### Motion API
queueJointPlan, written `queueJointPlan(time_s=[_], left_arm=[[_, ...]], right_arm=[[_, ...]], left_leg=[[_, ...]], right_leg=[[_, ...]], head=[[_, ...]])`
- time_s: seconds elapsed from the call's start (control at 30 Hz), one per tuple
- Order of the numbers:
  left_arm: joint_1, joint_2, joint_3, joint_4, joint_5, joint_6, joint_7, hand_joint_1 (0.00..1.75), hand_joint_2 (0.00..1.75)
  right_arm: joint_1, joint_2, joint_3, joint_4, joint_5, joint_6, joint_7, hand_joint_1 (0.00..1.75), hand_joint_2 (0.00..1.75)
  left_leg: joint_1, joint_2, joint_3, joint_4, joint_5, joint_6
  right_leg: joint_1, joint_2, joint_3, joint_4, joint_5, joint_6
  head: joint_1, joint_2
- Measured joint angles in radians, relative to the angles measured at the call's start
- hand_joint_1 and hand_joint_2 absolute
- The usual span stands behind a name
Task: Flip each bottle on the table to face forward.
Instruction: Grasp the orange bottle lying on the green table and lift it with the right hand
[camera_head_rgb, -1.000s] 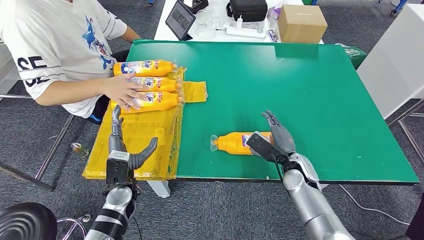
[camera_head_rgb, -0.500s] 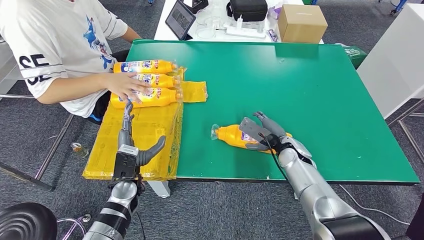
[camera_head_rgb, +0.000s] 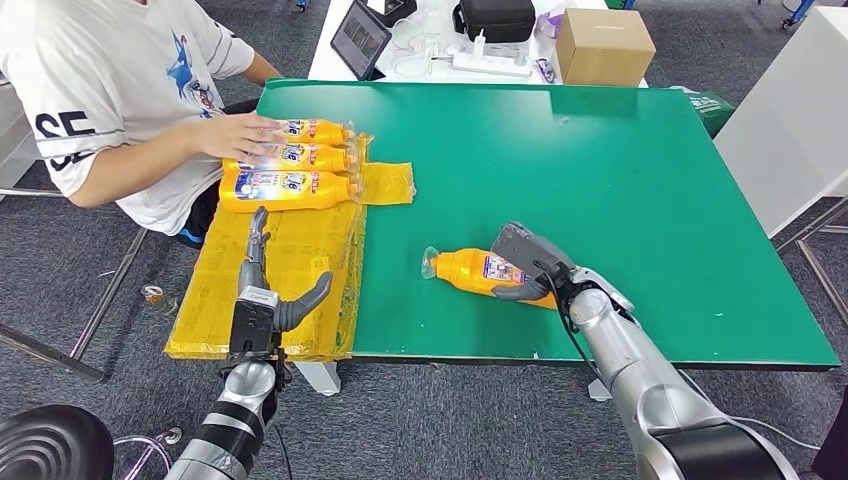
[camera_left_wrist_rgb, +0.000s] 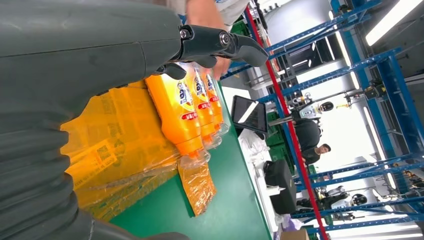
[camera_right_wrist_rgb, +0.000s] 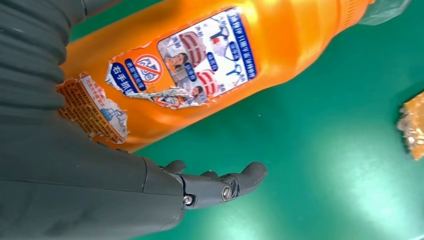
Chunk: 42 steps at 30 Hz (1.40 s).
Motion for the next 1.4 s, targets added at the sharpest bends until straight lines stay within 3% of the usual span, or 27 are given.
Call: queueJointPlan(time_s=[0.33, 0.8, 1.13, 1.4], left_arm=[[0.003, 0.0, 0.001, 0.009, 0.007, -0.006, 0.0, 0.0, 1.75], [0.004, 0.0, 0.003, 0.03, 0.013, -0.014, 0.0, 0.0, 1.75], [0.004, 0.0, 0.008, 0.043, 0.014, -0.02, 0.0, 0.0, 1.75], [0.005, 0.0, 0.012, 0.055, 0.017, -0.024, 0.0, 0.0, 1.75]], right_arm=[[0.001, -0.084, 0.116, -0.108, -0.012, 0.089, 0.073, 0.0, 1.75], [0.006, -0.151, 0.257, -0.136, -0.018, 0.112, 0.121, 0.0, 1.75], [0.005, -0.176, 0.304, -0.136, -0.022, 0.128, 0.134, 0.0, 1.75], [-0.006, -0.228, 0.385, -0.136, -0.024, 0.136, 0.182, 0.0, 1.75]], left_leg=[[0.0, 0.0, -0.001, 0.0, 0.0, 0.0], [0.0, 0.0, -0.001, 0.0, 0.0, 0.0], [0.0, 0.0, -0.001, 0.0, 0.0, 0.0], [0.0, -0.001, 0.0, 0.0, 0.0, 0.0]], right_leg=[[0.0, 0.0, 0.0, 0.0, 0.0, 0.0], [0.0, 0.0, 0.0, 0.0, 0.0, 0.0], [0.0, 0.0, 0.0, 0.0, 0.0, 0.0], [0.0, 0.0, 0.0, 0.0, 0.0, 0.0]], head=[[0.0, 0.0], [0.0, 0.0], [0.0, 0.0], [0.0, 0.0]])
